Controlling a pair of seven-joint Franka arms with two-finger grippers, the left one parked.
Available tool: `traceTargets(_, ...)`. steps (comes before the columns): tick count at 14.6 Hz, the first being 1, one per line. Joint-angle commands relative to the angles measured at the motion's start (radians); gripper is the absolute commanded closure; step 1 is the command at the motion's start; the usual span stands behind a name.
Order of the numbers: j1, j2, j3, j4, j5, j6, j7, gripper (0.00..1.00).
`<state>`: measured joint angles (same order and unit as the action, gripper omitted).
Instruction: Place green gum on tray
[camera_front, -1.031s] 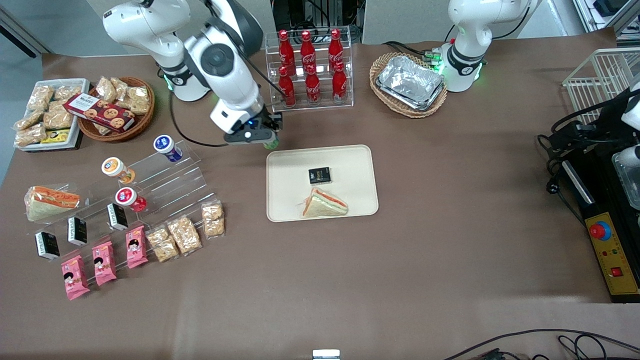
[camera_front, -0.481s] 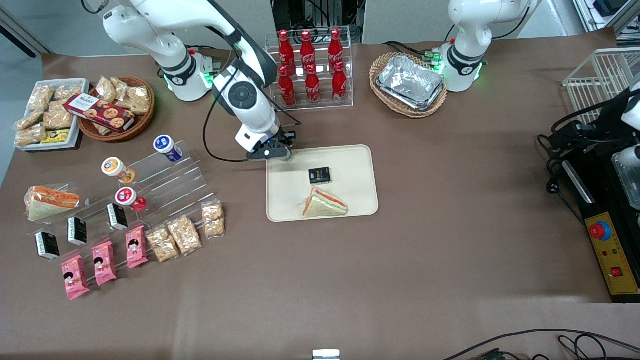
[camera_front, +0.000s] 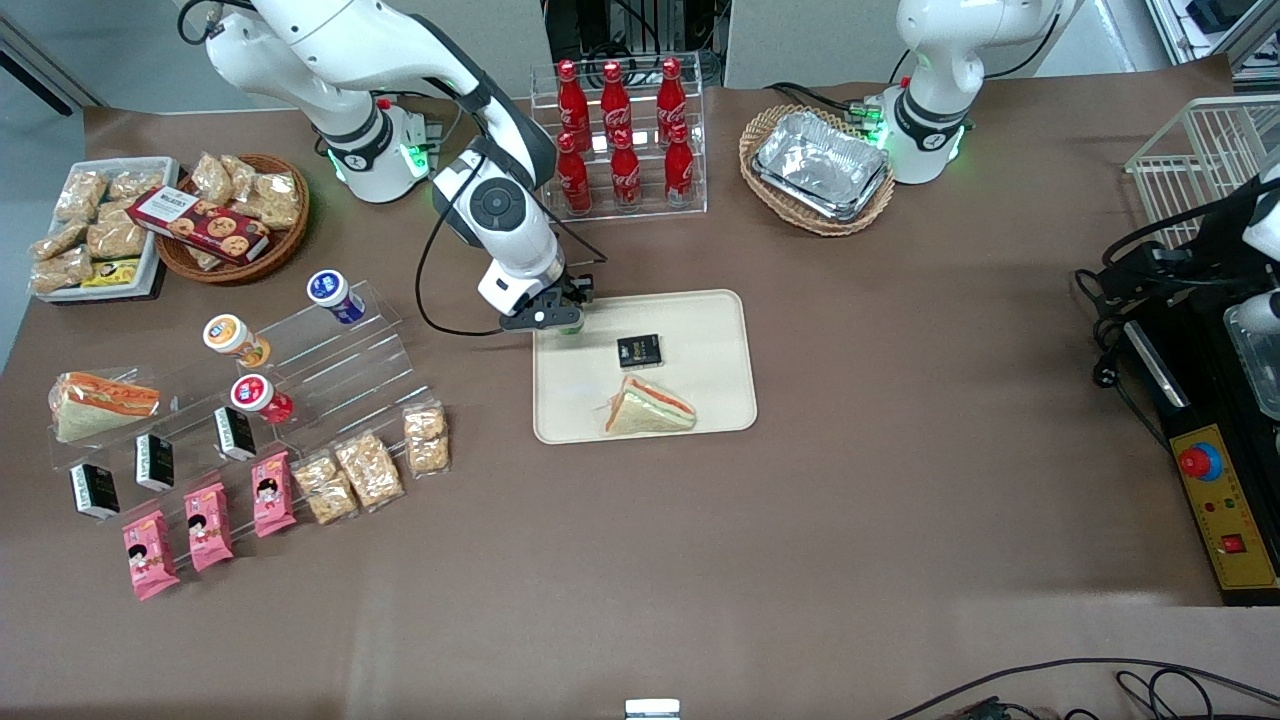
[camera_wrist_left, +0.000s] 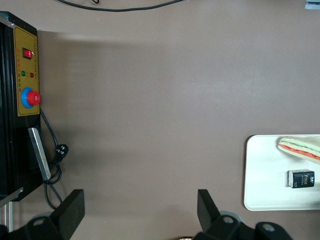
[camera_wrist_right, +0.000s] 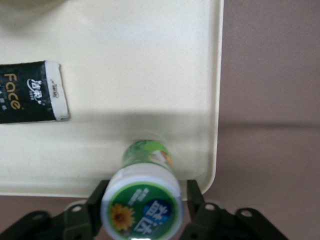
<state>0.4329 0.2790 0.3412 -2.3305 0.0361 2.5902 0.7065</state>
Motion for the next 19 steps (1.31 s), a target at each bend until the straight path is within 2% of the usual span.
traceTargets(1, -0.003, 0.020, -0.005, 0.019, -0.027, 0.011, 0.021, 0.00)
traceTargets(5, -0.052, -0.102, -0.011, 0.037, -0.035, -0.111, 0.008, 0.00)
traceTargets(10, -0.160, -0.272, -0.013, 0.166, -0.029, -0.442, -0.059, 0.00)
traceTargets(12, -0.218, -0.302, -0.043, 0.273, -0.022, -0.652, -0.102, 0.00)
traceTargets(15, -0.250, -0.302, -0.086, 0.492, -0.018, -0.980, -0.257, 0.00)
traceTargets(19, -0.263, -0.304, -0.195, 0.640, -0.010, -1.062, -0.277, 0.00)
